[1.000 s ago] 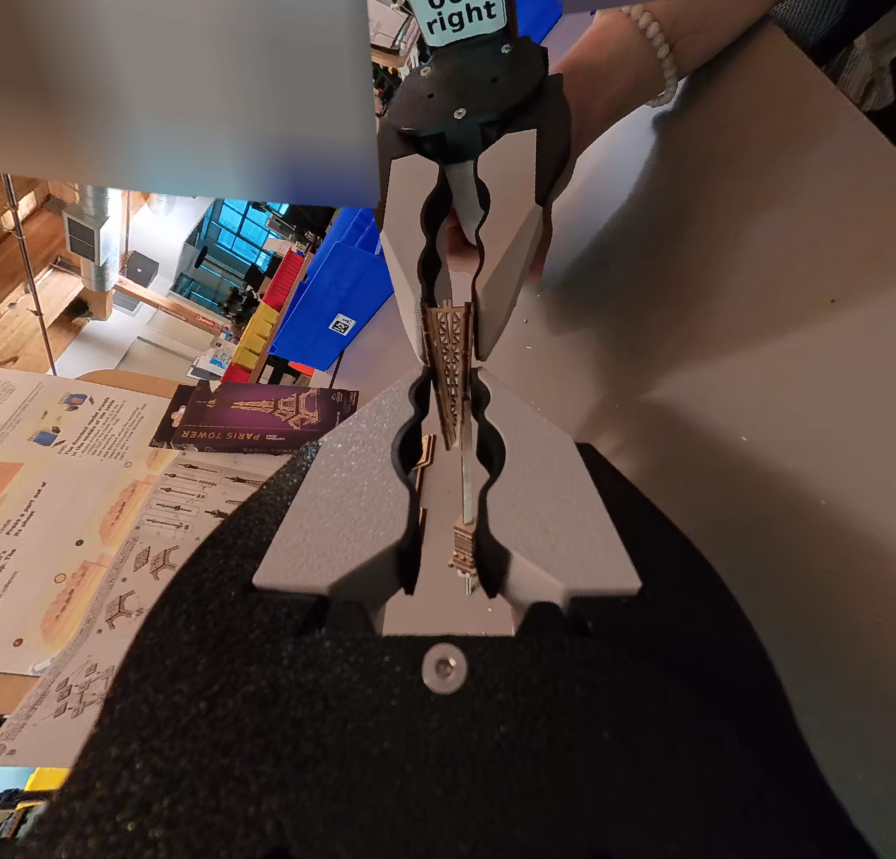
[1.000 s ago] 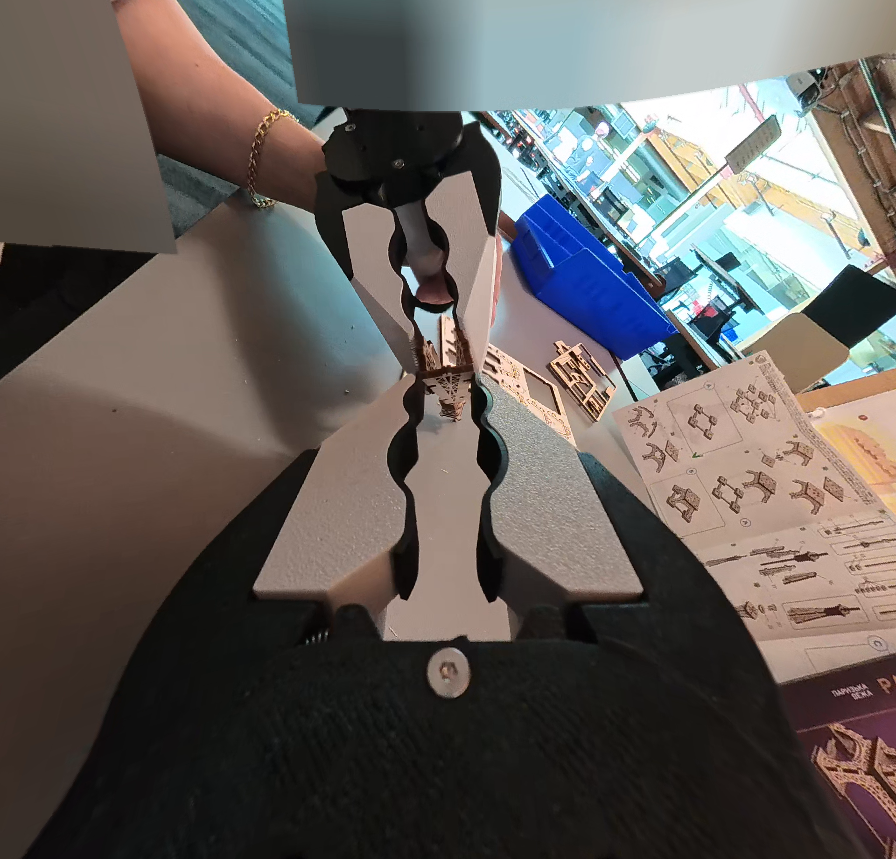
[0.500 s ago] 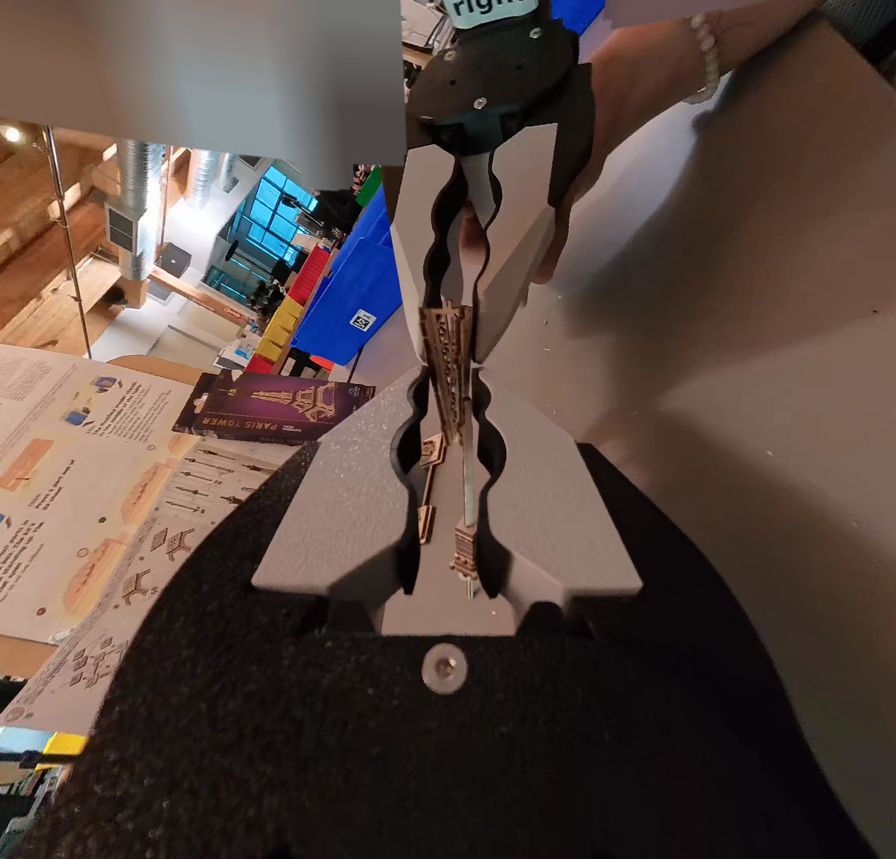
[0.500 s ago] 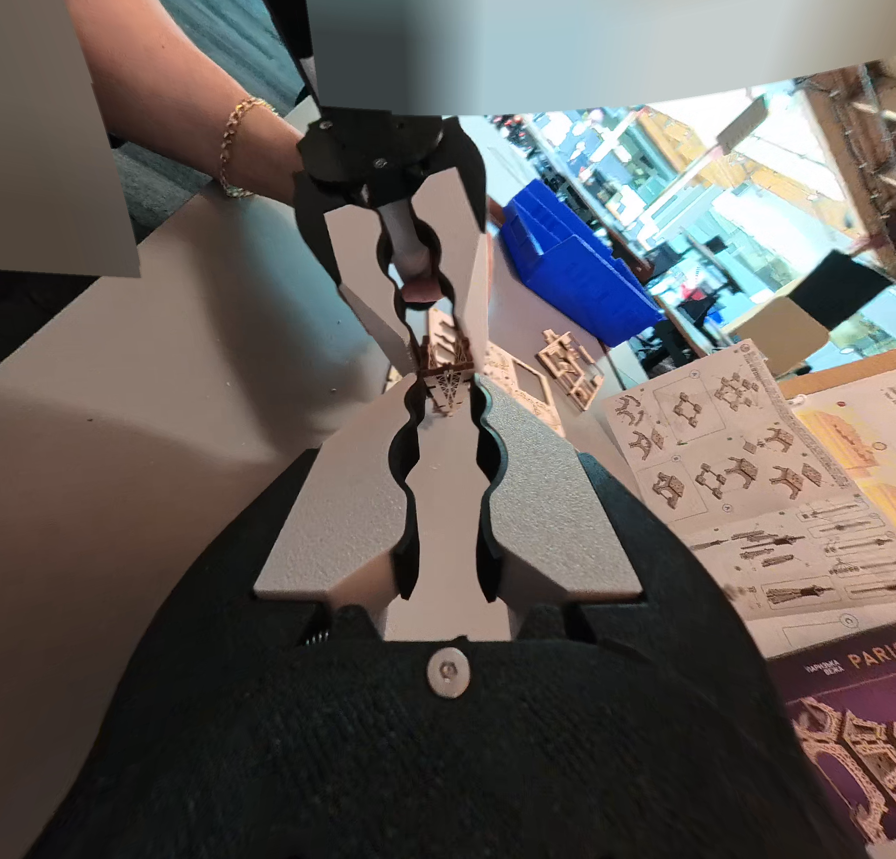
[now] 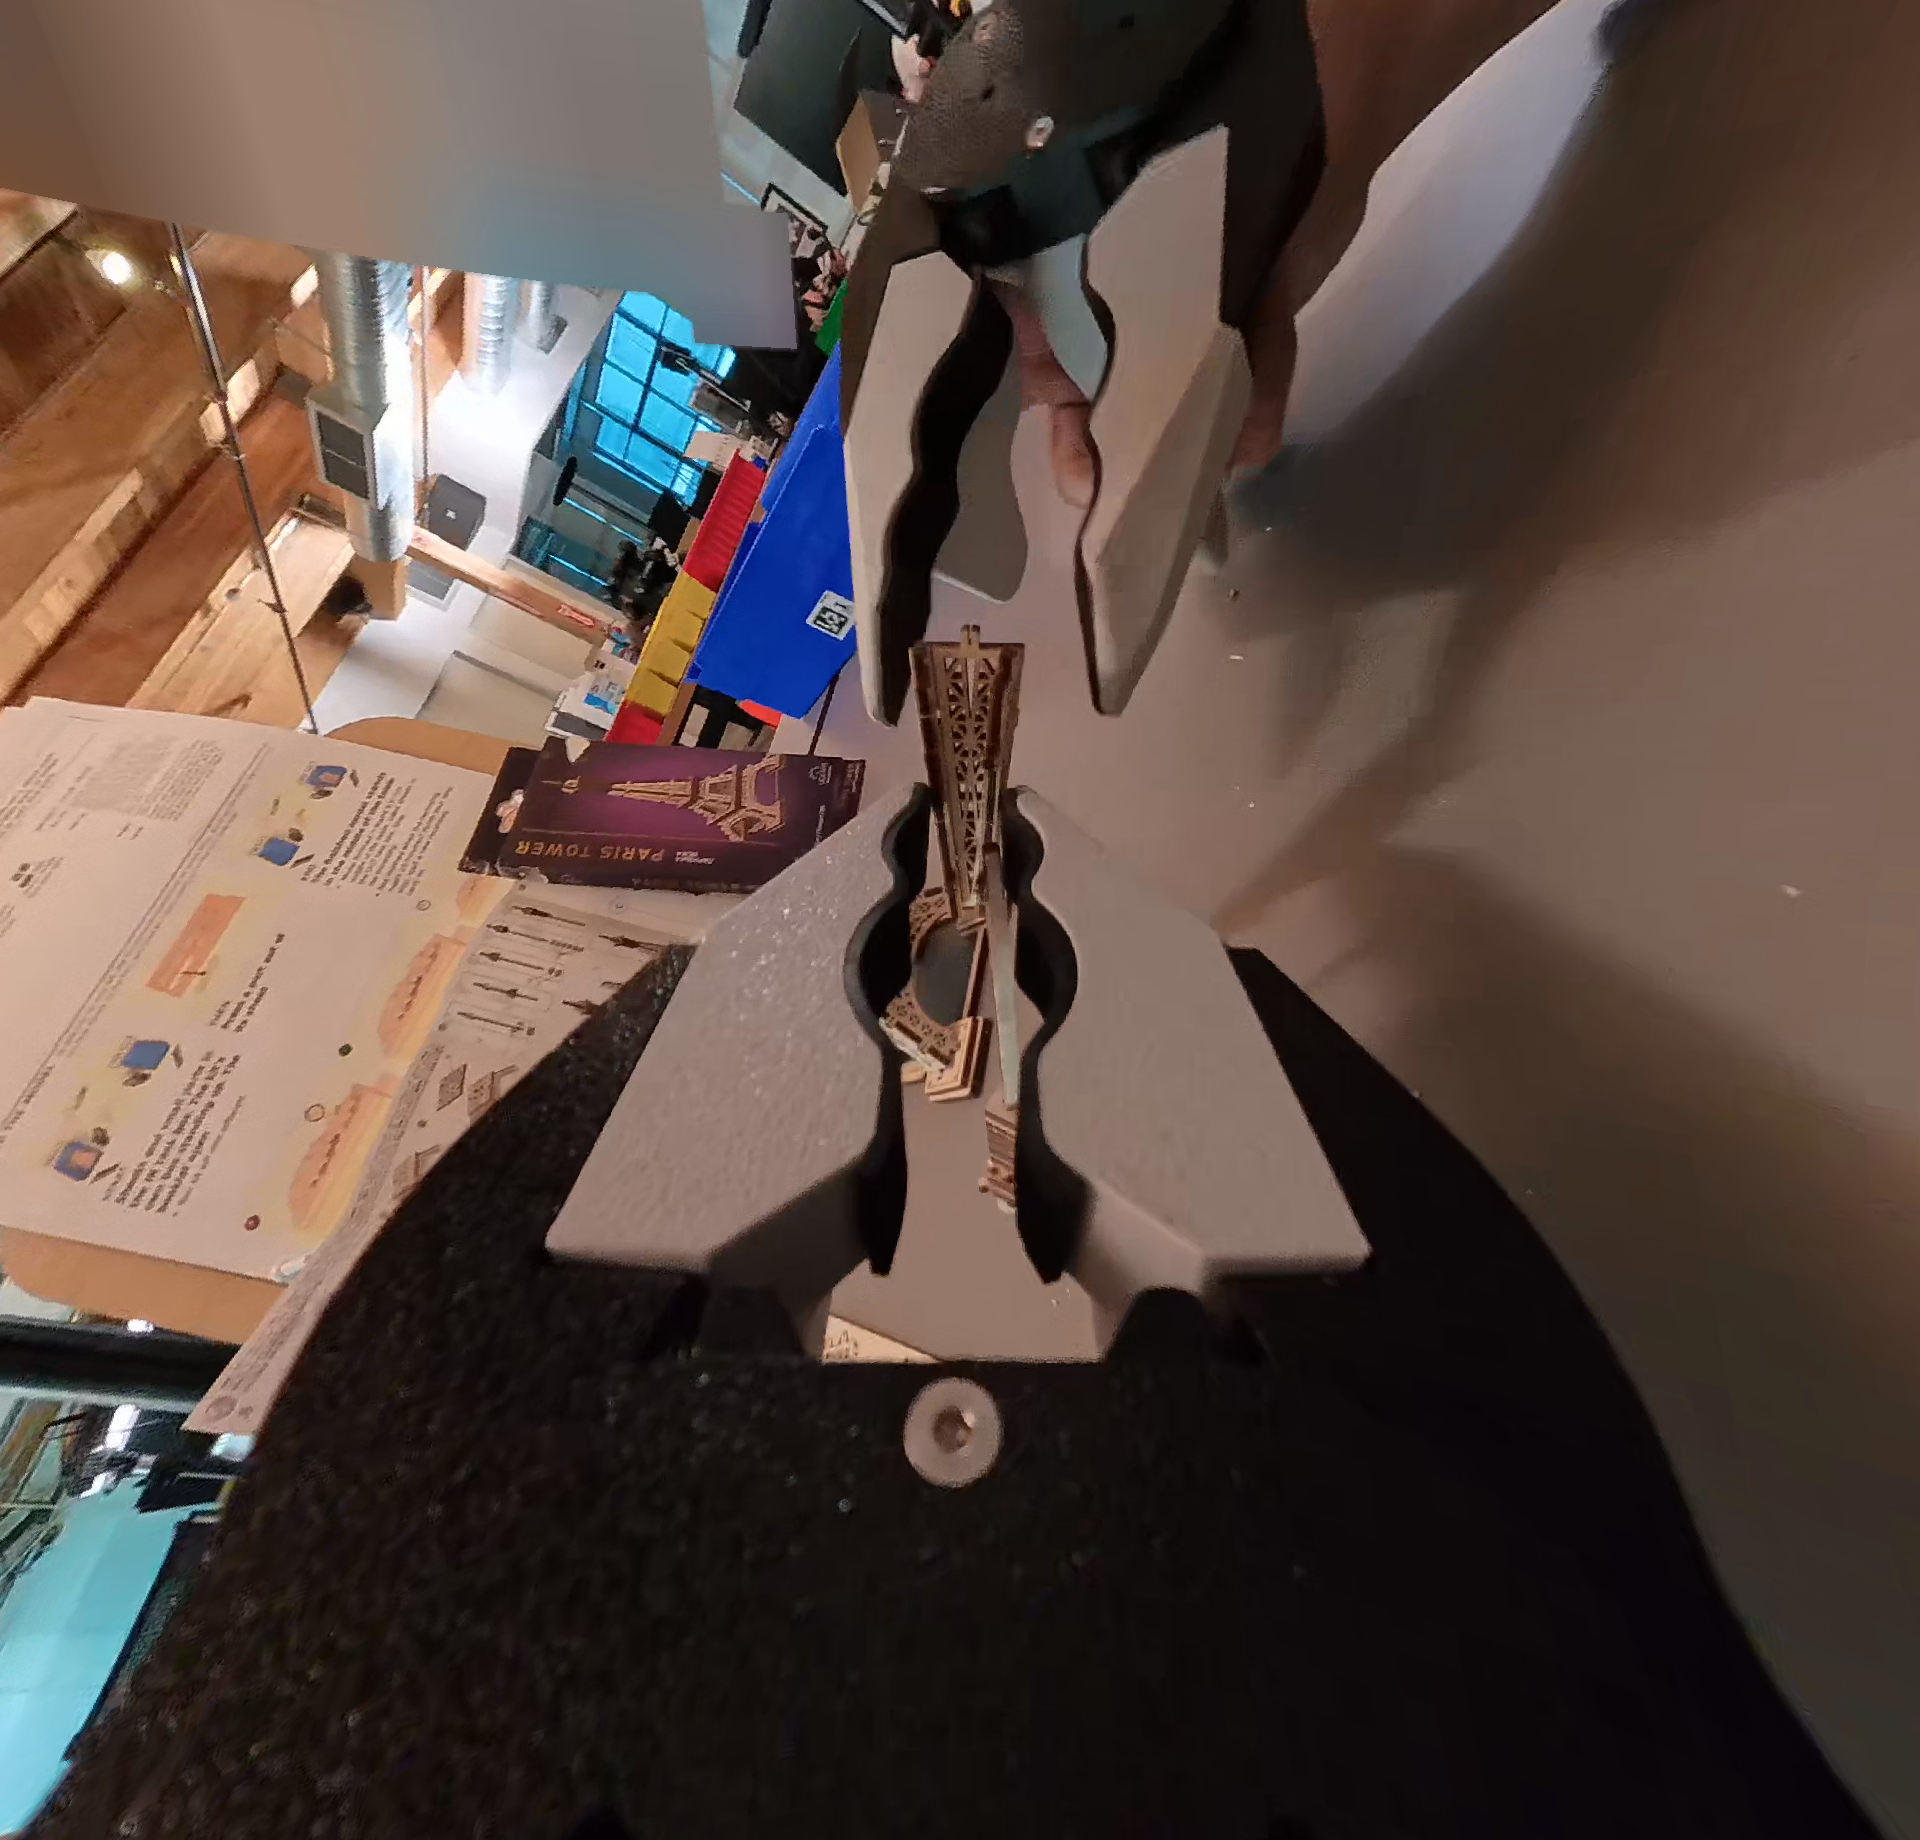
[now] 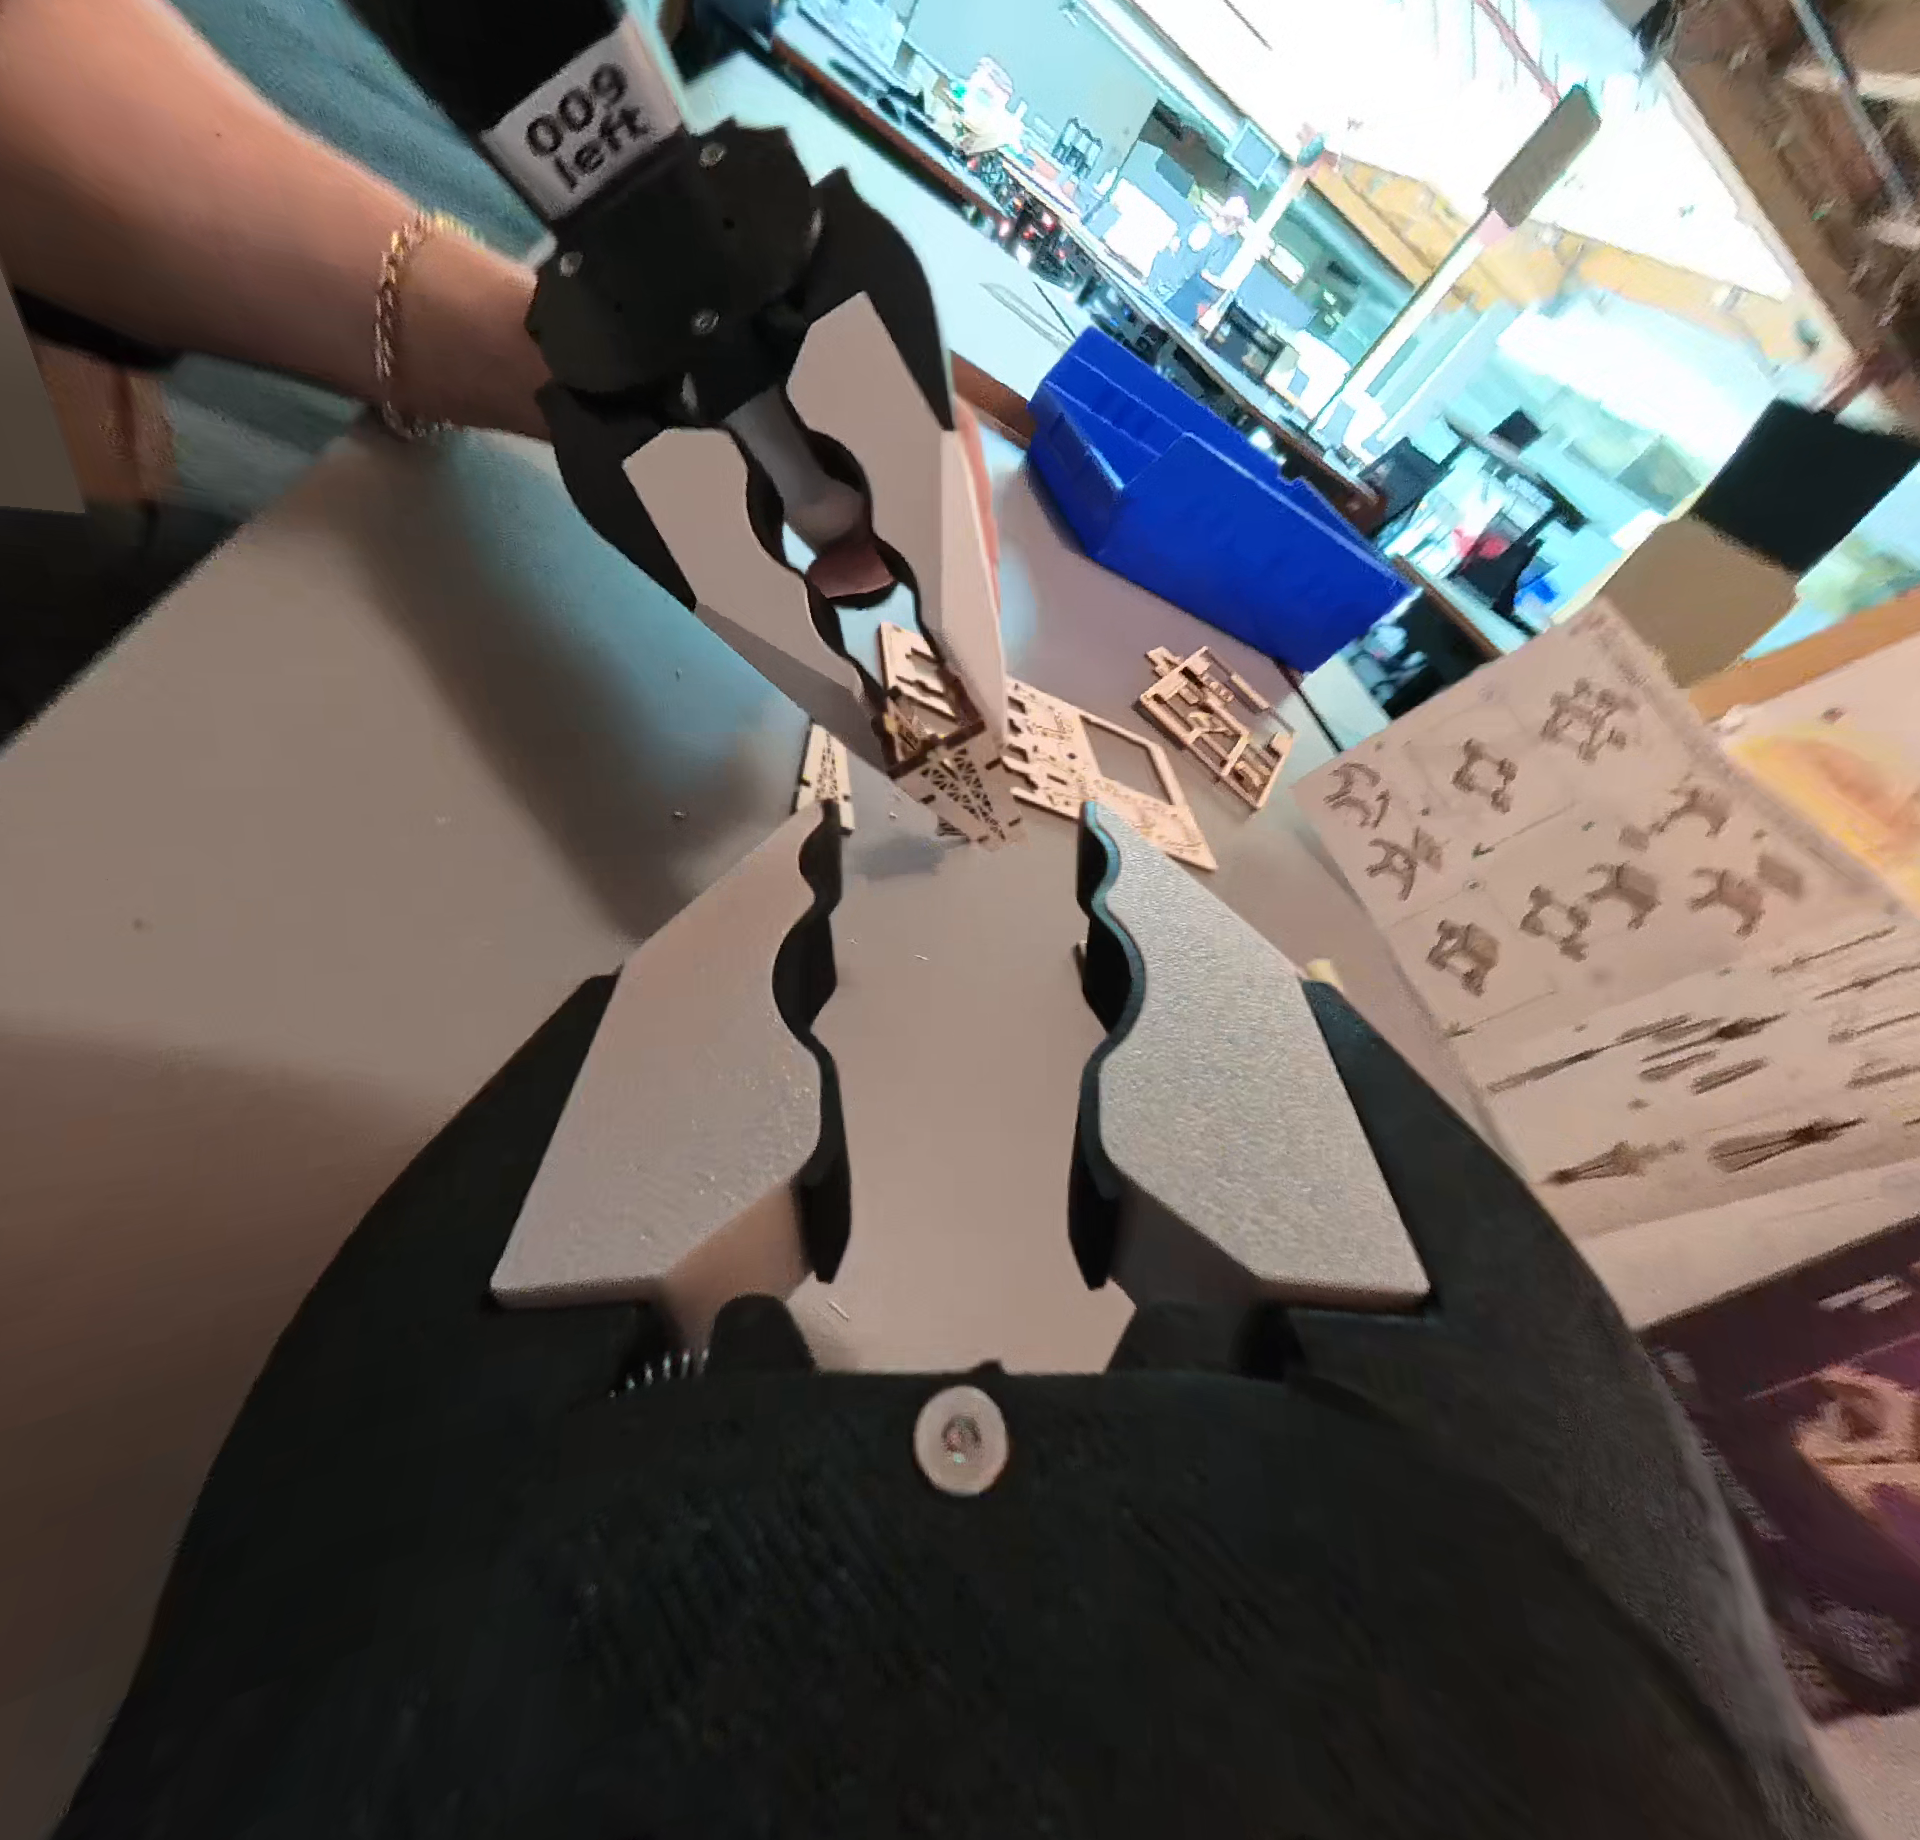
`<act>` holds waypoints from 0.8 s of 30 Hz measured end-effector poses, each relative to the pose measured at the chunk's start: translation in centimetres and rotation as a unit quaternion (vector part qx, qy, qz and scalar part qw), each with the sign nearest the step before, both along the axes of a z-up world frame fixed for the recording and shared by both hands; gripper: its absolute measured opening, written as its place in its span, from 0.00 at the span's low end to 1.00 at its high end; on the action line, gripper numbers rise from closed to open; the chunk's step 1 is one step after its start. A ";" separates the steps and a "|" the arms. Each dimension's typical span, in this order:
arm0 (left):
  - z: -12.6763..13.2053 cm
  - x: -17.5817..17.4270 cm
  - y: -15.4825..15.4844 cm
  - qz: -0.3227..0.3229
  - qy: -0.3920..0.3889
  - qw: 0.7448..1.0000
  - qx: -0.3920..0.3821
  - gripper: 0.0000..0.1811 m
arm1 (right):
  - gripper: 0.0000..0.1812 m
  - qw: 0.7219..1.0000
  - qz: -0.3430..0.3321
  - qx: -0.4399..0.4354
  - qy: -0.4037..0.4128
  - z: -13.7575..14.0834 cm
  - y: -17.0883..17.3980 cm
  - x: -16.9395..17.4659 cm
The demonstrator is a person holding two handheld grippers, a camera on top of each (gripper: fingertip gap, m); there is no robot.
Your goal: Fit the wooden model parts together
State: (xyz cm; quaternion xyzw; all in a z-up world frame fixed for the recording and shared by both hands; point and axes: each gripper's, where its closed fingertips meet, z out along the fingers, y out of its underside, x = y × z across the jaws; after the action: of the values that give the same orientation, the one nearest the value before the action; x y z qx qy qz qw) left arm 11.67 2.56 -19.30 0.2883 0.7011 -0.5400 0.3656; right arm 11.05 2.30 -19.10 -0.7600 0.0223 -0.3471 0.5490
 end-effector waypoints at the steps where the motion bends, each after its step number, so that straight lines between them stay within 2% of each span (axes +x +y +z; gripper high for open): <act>1: -0.1 0.1 0.0 0.001 0.004 1.000 0.003 0.06 | 0.25 0.999 0.005 0.022 0.026 0.2 0.0 0.0; 5: 0.5 1.6 0.1 0.056 -0.030 0.998 -0.011 0.06 | 0.29 0.988 0.004 0.108 0.112 1.7 0.0 0.3; 9: 1.7 3.7 0.7 0.154 -0.154 0.976 -0.005 0.06 | 0.30 0.972 -0.064 0.156 0.162 2.1 -0.6 2.0; 13: 2.0 3.6 0.6 0.190 -0.261 0.946 0.019 0.06 | 0.27 0.964 -0.124 0.188 0.142 2.7 -0.5 3.1; 15: 2.3 3.5 0.6 0.202 -0.299 0.932 0.019 0.06 | 0.24 0.960 -0.123 0.207 0.143 3.0 -0.4 3.0; 19: 2.6 3.6 0.6 0.225 -0.339 0.913 0.026 0.07 | 0.20 0.960 -0.110 0.217 0.135 3.4 0.0 2.6; 24: 3.0 2.9 0.2 0.230 -0.374 0.898 0.016 0.06 | 0.18 0.967 -0.145 0.182 0.101 2.8 0.2 3.0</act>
State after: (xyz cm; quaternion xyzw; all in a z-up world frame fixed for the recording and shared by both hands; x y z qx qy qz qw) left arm 14.55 2.81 -16.26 0.3053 0.5676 -0.2821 0.7106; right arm 14.05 2.55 -16.26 -0.6668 0.2507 -0.3345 0.6170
